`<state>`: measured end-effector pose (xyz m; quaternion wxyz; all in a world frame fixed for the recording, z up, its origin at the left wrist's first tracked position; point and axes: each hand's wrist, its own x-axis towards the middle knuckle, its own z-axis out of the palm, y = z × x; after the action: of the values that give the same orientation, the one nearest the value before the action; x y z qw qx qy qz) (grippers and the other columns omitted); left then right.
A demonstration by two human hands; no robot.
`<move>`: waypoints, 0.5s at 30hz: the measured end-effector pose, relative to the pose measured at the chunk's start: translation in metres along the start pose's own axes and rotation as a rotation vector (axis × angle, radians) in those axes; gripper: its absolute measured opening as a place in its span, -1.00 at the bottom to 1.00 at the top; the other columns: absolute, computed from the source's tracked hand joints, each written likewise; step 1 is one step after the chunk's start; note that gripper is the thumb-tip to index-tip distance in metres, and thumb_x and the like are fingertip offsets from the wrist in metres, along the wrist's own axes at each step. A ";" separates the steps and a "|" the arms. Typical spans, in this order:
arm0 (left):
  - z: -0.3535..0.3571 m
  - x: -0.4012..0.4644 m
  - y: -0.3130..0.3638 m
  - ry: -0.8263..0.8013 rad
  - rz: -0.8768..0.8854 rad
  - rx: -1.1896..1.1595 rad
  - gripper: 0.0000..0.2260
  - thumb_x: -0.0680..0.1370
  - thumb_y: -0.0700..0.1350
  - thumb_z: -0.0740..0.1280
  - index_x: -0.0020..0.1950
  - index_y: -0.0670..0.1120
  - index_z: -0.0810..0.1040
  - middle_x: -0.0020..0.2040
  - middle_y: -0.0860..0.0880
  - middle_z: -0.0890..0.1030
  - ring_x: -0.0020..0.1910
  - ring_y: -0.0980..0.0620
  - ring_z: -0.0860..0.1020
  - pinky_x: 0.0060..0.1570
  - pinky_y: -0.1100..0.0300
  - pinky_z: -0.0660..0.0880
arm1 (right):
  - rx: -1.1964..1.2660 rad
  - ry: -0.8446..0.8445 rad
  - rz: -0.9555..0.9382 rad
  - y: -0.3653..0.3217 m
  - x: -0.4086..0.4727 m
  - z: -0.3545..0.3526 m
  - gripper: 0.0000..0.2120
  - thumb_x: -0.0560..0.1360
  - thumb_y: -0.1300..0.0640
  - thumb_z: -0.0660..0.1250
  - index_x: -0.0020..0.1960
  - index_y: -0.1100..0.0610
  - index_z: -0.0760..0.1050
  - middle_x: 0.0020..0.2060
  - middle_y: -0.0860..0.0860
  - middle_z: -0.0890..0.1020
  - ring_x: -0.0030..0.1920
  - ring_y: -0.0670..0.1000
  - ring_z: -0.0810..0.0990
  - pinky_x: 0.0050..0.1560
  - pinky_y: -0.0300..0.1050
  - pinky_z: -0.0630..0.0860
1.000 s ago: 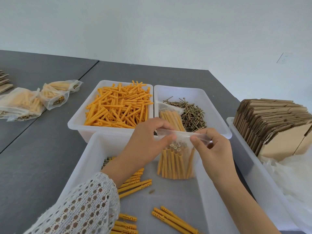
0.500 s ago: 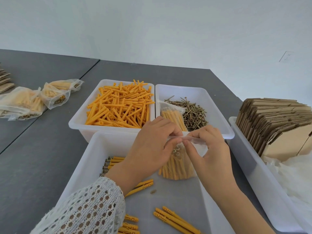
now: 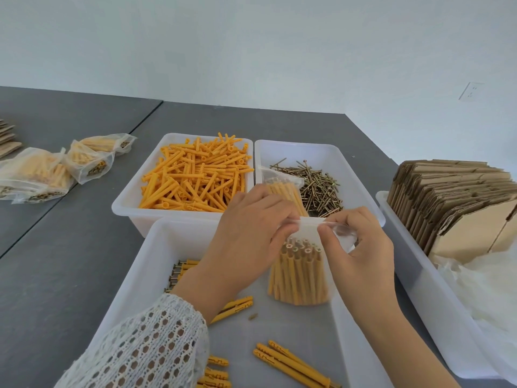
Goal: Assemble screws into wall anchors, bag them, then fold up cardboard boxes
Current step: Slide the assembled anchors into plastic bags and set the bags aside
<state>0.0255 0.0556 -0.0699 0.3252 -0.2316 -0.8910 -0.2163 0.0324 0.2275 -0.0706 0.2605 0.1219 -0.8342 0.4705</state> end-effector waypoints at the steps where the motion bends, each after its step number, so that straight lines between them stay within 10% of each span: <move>1: -0.001 -0.001 -0.003 -0.001 -0.012 0.000 -0.93 0.57 -0.07 0.35 -0.12 0.02 0.54 -0.17 0.17 0.54 -0.06 0.05 0.44 -0.08 0.02 0.36 | -0.005 0.002 0.007 0.000 0.000 0.000 -0.88 0.45 0.27 0.44 -0.14 0.07 0.58 -0.19 -0.08 0.58 -0.07 -0.05 0.55 0.00 0.04 0.52; 15: -0.017 -0.001 0.010 -0.056 0.141 0.079 -0.87 0.60 -0.15 0.35 -0.15 -0.06 0.53 -0.21 0.07 0.49 -0.10 0.01 0.40 -0.12 0.12 0.34 | -0.563 -0.031 -0.372 -0.015 -0.007 -0.003 -0.83 0.40 0.21 0.46 -0.23 0.01 0.51 -0.20 -0.14 0.52 -0.08 0.04 0.47 0.05 -0.05 0.14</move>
<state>0.0396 0.0542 -0.0561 0.3235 -0.2866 -0.8891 -0.1510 0.0460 0.2220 -0.0622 0.3527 0.2023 -0.8987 0.1644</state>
